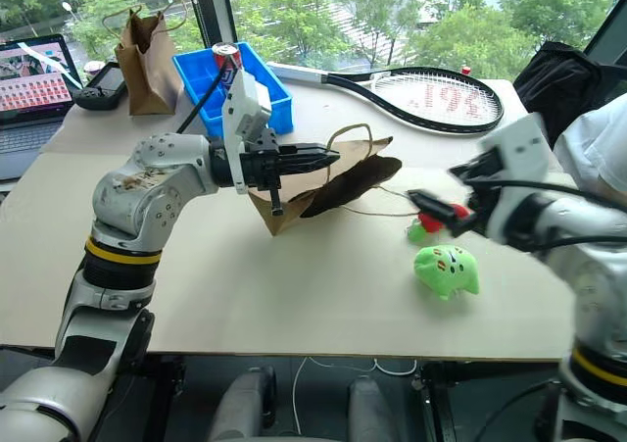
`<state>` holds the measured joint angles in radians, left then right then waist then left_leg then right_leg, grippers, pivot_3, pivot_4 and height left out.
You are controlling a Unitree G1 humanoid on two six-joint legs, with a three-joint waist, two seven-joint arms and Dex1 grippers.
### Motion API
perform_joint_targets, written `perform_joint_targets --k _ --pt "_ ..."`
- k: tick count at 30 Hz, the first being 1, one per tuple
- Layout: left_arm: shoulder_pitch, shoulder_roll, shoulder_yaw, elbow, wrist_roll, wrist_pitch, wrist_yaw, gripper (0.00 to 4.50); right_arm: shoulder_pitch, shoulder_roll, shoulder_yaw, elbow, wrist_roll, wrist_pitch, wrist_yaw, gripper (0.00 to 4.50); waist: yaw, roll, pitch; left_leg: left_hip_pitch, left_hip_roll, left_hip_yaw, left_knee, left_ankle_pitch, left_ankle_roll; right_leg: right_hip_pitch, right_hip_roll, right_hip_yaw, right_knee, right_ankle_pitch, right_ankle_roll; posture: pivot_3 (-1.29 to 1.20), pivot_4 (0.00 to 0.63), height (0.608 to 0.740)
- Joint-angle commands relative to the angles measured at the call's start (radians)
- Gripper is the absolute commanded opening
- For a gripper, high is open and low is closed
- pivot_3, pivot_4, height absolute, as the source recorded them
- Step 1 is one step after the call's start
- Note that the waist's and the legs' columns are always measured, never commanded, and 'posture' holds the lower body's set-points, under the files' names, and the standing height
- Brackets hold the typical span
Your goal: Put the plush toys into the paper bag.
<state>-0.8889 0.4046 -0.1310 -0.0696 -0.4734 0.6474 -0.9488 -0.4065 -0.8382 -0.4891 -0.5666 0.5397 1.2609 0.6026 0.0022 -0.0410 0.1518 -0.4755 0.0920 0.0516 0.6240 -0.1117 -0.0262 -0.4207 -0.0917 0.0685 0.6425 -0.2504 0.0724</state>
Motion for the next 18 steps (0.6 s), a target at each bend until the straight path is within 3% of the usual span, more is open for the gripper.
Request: perform_joint_targets --k 1,7,16,18 --pt "-0.036 -0.028 0.027 -0.042 -0.049 0.027 0.014 0.0 0.129 -0.064 -0.092 0.047 -0.031 -0.012 0.017 4.41 0.004 0.0 0.0 0.0 0.0 0.0 0.0 0.0 0.0 0.0 0.0 0.0 0.0 -0.001 -0.001 0.0 0.15 0.731" --pt "-0.018 -0.094 0.059 -0.087 -0.155 0.152 0.077 0.0 0.413 -0.15 -0.035 0.041 -0.071 -0.114 0.096 4.41 0.003 0.002 0.0 0.0 -0.002 -0.001 0.0 0.0 0.0 0.0 -0.001 0.001 0.0 0.002 0.006 0.0 0.15 0.731" --pt "0.045 -0.113 0.05 -0.101 -0.22 0.36 0.195 0.0 0.369 0.026 0.14 0.134 -0.095 -0.208 0.01 4.41 -0.018 0.003 0.0 0.002 -0.008 -0.014 0.001 0.0 0.0 0.002 0.001 0.001 0.002 0.0 0.011 0.0 0.15 0.731" --pt "0.055 -0.107 0.036 -0.111 -0.216 0.365 0.188 0.0 0.342 0.094 0.144 0.178 -0.085 -0.23 -0.019 3.89 -0.016 0.003 0.0 0.001 -0.009 -0.014 0.001 0.0 0.0 0.001 0.0 0.001 0.002 0.001 0.008 0.0 0.15 0.731"
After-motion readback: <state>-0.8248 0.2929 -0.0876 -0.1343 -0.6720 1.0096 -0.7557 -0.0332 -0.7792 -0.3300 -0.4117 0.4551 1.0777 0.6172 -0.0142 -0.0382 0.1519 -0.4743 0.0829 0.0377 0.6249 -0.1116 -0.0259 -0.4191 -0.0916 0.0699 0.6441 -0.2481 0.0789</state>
